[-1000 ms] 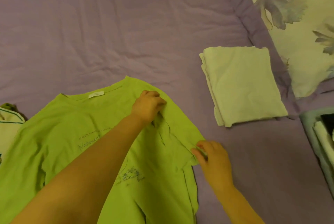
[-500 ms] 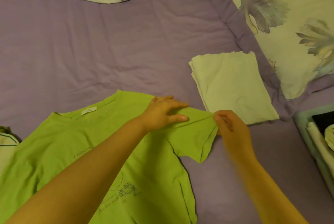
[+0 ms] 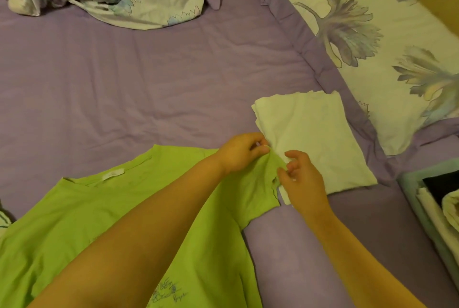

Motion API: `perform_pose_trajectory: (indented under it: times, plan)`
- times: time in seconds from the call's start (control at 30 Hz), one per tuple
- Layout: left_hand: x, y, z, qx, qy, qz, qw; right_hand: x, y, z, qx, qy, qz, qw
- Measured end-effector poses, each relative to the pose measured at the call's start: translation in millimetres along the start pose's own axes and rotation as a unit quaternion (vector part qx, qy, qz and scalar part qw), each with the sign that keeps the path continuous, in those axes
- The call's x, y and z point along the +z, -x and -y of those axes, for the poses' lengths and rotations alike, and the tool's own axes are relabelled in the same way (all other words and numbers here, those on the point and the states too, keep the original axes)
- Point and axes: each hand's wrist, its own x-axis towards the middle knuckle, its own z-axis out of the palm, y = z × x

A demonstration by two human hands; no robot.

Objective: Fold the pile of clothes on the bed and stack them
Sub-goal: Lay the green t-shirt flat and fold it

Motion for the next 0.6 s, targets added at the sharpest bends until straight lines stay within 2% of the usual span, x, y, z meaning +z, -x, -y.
perform_pose_trajectory:
  times: [0.07,0.13,0.33,0.47,0.6]
  plan:
    - [5,-4,2,-0.013,-0.043,-0.023,0.999,-2,-2,-5,0.000,-0.027,-0.046,0.999]
    - [12,-6,2,-0.031,-0.098,-0.050,0.993,-5,-7,-4,0.012,-0.052,-0.060,0.997]
    - [38,47,39,-0.079,-0.186,-0.136,0.970,-16,-23,-7,0.026,-0.008,-0.090,0.996]
    - [60,134,88,-0.192,-0.252,-0.096,0.944,-12,-18,4,0.048,-0.080,-0.035,0.995]
    - [83,214,113,-0.269,-0.249,-0.057,0.929,11,27,13,-0.063,0.066,0.021,0.996]
